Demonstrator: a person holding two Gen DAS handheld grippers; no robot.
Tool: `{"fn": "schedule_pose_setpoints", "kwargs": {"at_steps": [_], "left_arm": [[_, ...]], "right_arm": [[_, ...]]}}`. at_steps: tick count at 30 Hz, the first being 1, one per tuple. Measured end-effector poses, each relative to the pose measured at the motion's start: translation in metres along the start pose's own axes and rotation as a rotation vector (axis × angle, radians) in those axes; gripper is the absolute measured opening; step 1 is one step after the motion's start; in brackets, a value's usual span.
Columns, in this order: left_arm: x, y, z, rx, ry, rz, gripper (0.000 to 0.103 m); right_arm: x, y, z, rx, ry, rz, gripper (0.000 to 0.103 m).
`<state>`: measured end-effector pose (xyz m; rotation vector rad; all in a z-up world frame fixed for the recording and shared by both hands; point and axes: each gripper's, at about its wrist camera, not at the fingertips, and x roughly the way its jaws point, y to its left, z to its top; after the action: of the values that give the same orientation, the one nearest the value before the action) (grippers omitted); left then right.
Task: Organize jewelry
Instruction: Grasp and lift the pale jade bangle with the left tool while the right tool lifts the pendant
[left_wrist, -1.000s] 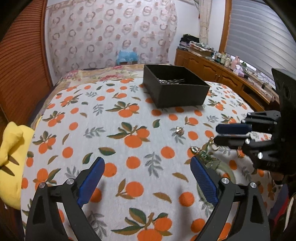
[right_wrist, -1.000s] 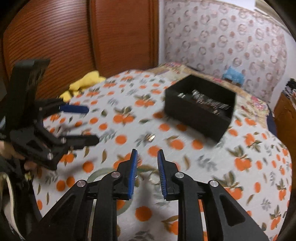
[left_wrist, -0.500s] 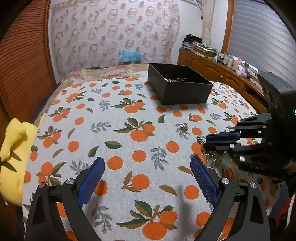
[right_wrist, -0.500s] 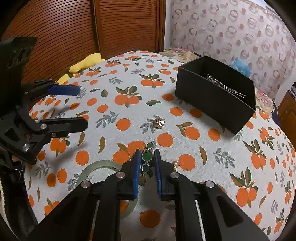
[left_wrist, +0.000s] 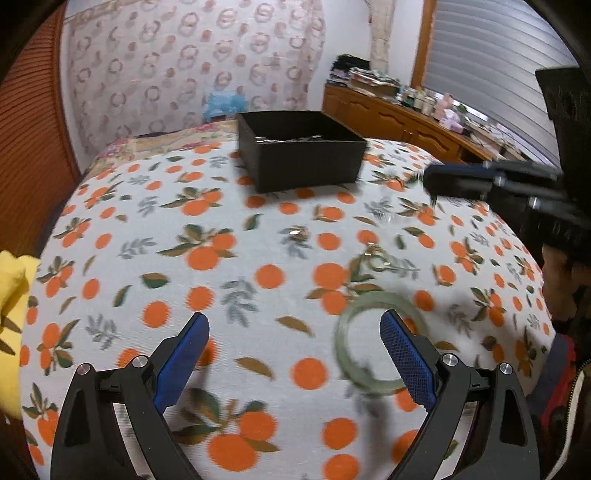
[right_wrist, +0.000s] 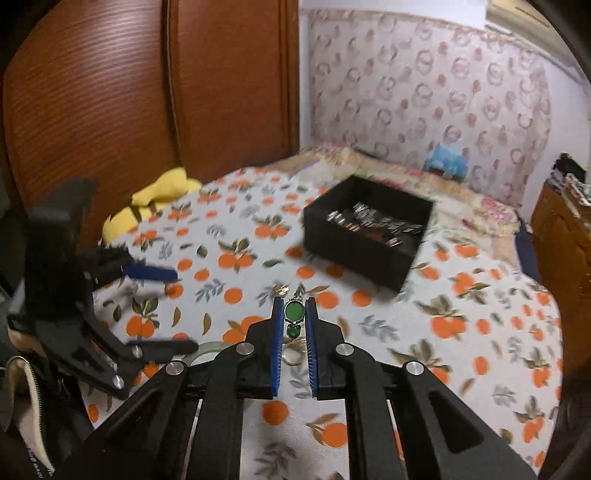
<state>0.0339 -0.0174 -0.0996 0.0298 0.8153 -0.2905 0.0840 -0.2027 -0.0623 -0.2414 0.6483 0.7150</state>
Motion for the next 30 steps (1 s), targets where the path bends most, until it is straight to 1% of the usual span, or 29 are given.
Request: {"fn": "schedule_pose_setpoints", "kwargs": {"at_steps": [6,15,18,21,26,28,30], "left_arm": [[0.011,-0.02,0.001,0.049,0.04,-0.028,0.09],[0.018,-0.043,-0.003,0.107,0.072,-0.067,0.09],[0.022,-0.049,-0.005,0.129,0.091,-0.066,0.09],[0.025,-0.056,-0.008,0.17,0.095,-0.035,0.09],[0.025,-0.057,-0.008,0.181,0.089,-0.028,0.09],[0.024,-0.057,-0.009,0.185,0.081,-0.016,0.084],[0.022,-0.056,-0.009,0.189,0.069,-0.014,0.069]], "right_arm": [[-0.02,-0.022,-0.015,0.048,-0.015,-0.046,0.013],[-0.021,-0.039,-0.037,0.096,0.004,-0.066,0.013],[-0.02,-0.039,-0.04,0.101,0.006,-0.065,0.013],[-0.019,-0.039,-0.042,0.102,0.006,-0.066,0.013],[-0.019,-0.039,-0.042,0.104,0.006,-0.064,0.013],[-0.018,-0.038,-0.044,0.106,0.008,-0.062,0.013],[-0.016,-0.038,-0.046,0.107,0.013,-0.061,0.013]]}}
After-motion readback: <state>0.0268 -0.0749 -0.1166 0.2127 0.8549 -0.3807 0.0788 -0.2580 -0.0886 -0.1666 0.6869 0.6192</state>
